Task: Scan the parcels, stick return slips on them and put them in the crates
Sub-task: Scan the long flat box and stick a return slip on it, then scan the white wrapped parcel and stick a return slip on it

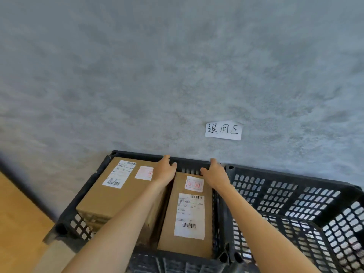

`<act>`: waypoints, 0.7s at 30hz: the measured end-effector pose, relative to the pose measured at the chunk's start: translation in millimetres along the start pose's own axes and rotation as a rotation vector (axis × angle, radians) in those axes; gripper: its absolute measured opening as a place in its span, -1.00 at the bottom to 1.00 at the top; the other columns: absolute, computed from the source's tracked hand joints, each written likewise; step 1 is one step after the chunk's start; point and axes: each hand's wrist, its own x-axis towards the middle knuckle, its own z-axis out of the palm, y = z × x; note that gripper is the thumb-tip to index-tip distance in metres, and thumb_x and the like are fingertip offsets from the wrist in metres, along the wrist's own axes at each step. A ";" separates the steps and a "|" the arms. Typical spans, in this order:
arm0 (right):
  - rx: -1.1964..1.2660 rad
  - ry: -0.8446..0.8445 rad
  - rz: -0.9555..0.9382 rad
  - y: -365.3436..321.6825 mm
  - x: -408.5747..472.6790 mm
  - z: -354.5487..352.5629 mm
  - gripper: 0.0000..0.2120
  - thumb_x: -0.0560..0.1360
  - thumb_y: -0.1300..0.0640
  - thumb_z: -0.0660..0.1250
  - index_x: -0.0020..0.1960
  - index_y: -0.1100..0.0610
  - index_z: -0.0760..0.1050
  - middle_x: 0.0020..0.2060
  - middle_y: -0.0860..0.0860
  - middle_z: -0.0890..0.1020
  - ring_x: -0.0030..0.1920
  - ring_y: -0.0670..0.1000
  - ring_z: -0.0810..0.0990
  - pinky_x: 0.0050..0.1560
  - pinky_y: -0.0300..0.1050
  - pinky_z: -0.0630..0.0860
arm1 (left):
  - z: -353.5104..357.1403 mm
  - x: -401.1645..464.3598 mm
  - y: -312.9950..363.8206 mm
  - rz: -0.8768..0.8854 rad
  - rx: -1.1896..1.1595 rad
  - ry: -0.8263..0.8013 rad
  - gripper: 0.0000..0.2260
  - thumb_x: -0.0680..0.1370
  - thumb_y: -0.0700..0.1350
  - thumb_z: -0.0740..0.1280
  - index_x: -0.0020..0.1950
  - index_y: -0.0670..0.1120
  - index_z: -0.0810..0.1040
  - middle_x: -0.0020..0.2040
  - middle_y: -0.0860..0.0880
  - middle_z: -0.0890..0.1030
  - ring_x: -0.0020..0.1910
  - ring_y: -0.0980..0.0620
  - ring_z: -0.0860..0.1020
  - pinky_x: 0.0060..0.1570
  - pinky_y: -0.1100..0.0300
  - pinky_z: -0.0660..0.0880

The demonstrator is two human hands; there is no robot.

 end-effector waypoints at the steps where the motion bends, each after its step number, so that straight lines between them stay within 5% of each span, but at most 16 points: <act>1: -0.124 0.030 -0.069 -9.5 1.6 -7.8 -0.49 0.61 0.06 0.19 0.49 0.18 0.15 0.39 0.15 0.37 0.32 0.15 0.42 0.24 0.05 0.45 | -15.2 0.1 5.4 0.054 0.084 0.049 -0.61 0.65 -0.11 0.21 0.47 -0.13 0.30 0.40 -0.13 0.44 0.34 -0.11 0.44 0.22 0.08 0.41; 7: -0.710 0.207 -0.461 -75.3 -2.3 -33.4 -0.43 0.60 0.11 0.18 0.53 0.15 0.02 0.49 0.12 0.16 0.51 0.13 0.11 0.49 0.13 0.15 | -109.4 -14.5 11.9 0.247 0.630 0.213 -0.69 0.64 -0.15 0.16 0.38 -0.17 0.37 0.33 -0.13 0.47 0.30 -0.13 0.41 0.16 0.03 0.42; 14: -0.763 0.147 -0.752 -174.9 -38.1 -14.7 -0.46 0.62 0.12 0.13 0.54 0.15 0.03 0.52 0.11 0.13 0.51 0.14 0.12 0.45 0.05 0.20 | -211.9 -57.4 -21.6 0.217 0.784 0.376 -0.73 0.59 -0.19 0.17 0.28 -0.15 0.44 0.27 -0.10 0.52 0.25 -0.09 0.44 0.20 0.11 0.36; 21: -0.723 0.169 -0.971 -306.8 -96.4 26.0 -0.42 0.63 0.01 0.15 0.55 0.14 0.02 0.52 0.11 0.15 0.50 0.14 0.14 0.44 0.05 0.21 | -350.6 -117.4 -59.4 0.111 0.857 0.554 -0.62 0.59 -0.10 0.21 0.40 -0.16 0.36 0.37 -0.13 0.43 0.38 -0.12 0.35 0.32 0.08 0.29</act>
